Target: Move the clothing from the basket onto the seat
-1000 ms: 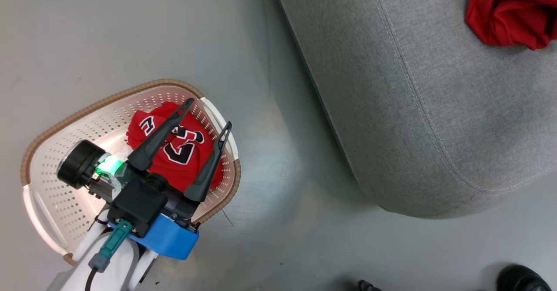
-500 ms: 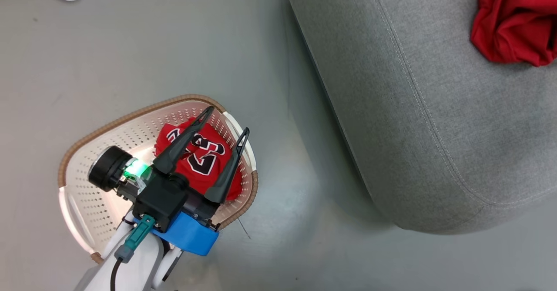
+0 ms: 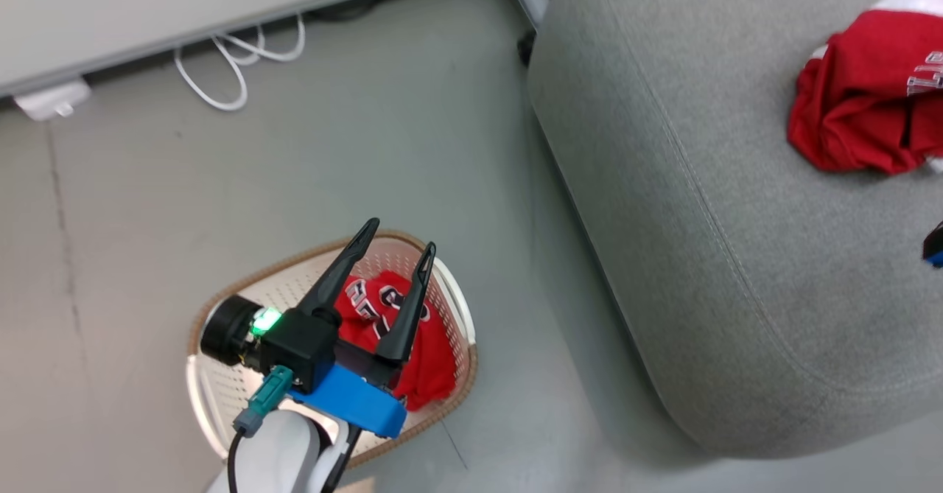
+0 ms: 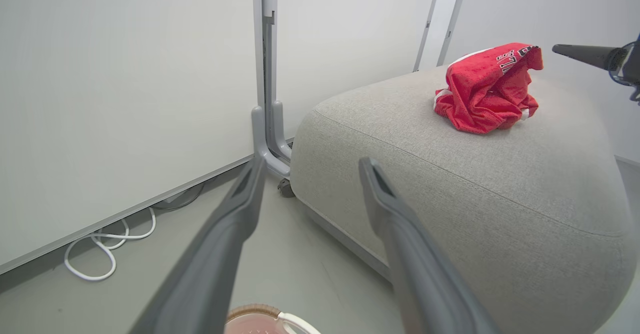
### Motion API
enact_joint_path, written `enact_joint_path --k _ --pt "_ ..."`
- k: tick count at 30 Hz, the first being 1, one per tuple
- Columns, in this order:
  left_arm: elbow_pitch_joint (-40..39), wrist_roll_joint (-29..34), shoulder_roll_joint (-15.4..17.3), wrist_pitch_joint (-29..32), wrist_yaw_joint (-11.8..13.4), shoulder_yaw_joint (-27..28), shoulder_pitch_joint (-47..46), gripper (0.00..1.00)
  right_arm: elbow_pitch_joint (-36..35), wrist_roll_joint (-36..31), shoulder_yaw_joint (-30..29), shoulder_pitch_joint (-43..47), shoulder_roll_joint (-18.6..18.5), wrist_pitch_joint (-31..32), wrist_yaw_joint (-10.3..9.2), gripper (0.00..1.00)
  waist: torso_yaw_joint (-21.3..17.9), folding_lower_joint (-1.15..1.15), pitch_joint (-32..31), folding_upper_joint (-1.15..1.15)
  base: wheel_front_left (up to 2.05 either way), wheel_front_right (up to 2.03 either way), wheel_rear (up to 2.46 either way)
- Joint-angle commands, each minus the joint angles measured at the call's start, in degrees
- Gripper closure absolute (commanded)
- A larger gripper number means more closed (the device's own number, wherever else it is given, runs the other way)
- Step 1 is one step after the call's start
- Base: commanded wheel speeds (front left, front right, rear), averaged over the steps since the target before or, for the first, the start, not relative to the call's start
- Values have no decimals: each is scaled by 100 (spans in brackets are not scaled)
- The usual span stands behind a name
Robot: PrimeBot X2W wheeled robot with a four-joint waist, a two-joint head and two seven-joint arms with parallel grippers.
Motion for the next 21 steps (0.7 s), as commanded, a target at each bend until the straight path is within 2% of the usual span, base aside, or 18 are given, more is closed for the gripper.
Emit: enact_joint_path --k 1,10,21 --pt "86 -48 -130 -26 -33 104 145 0 -196 78 63 331 100 -23 1 0 253 1 -471 0 0 0 0" --pt "411 -111 -543 -27 -66 553 668 0 -1143 202 422 1566 506 -4 1 0 601 1 -1354 0 0 0 0" --pt "447 27 -780 -28 -62 1391 1294 0 -2598 173 701 2849 1063 428 1 0 1064 1 -1996 0 0 0 0"
